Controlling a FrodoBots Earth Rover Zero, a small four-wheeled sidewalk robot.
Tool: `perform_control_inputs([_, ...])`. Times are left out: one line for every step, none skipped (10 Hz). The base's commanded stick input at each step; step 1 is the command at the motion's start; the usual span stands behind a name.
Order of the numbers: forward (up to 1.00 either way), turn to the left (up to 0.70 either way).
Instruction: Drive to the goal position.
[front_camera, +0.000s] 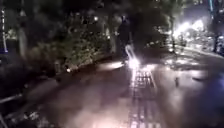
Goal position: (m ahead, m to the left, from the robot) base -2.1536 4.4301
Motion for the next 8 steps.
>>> perform_control_inputs([0.45, 0.27])
perform_control_inputs([0.45, 0.27])
perform_control_inputs([0.45, 0.27])
perform_control_inputs([0.45, 0.27])
perform_control_inputs([0.45, 0.14])
perform_control_inputs([0.45, 0.00])
perform_control_inputs([0.45, 0.00])
perform_control_inputs([0.45, 0.00])
